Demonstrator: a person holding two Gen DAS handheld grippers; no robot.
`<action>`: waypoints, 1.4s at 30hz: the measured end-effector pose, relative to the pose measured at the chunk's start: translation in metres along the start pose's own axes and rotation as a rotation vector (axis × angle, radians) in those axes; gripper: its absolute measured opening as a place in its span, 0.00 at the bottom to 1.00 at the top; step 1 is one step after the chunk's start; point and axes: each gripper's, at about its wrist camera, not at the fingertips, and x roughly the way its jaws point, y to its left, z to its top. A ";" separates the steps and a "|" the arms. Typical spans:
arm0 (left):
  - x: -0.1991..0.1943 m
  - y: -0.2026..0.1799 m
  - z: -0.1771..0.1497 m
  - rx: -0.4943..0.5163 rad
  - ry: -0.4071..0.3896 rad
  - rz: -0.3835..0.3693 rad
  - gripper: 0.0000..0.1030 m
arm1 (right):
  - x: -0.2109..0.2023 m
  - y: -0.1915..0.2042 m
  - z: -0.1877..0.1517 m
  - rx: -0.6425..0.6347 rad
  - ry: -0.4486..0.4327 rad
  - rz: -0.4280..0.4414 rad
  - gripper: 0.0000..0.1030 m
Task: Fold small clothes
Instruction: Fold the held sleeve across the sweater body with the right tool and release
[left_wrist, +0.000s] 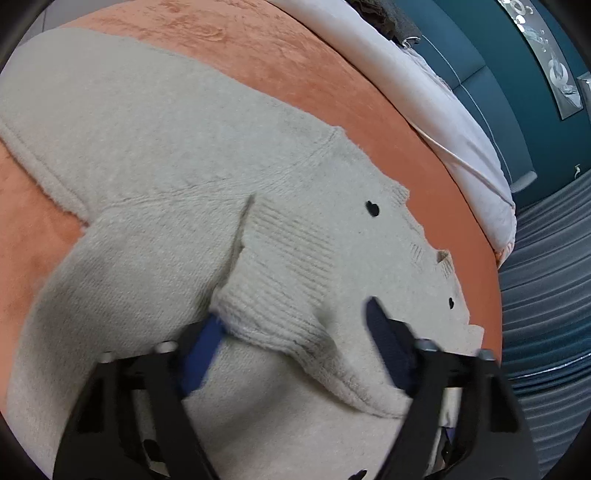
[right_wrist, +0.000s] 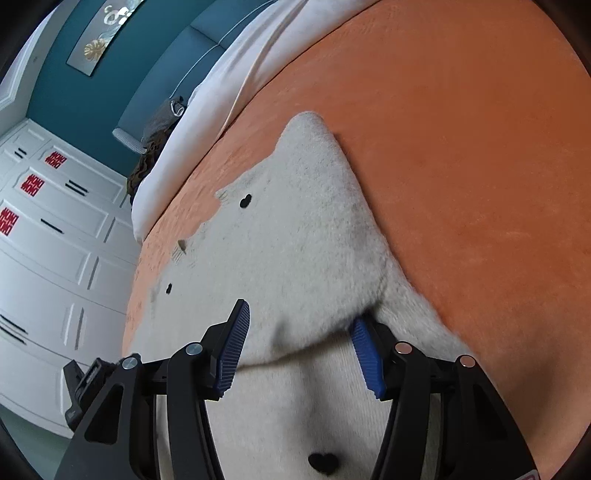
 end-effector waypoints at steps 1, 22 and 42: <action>0.005 -0.004 0.005 0.008 0.027 -0.046 0.04 | 0.005 0.003 0.006 0.002 0.007 -0.008 0.50; 0.027 -0.015 -0.004 0.197 -0.043 -0.004 0.08 | 0.009 -0.001 0.015 -0.155 -0.073 -0.155 0.05; -0.147 0.258 0.115 -0.286 -0.398 0.299 0.71 | -0.056 0.054 -0.204 -0.626 -0.033 -0.280 0.59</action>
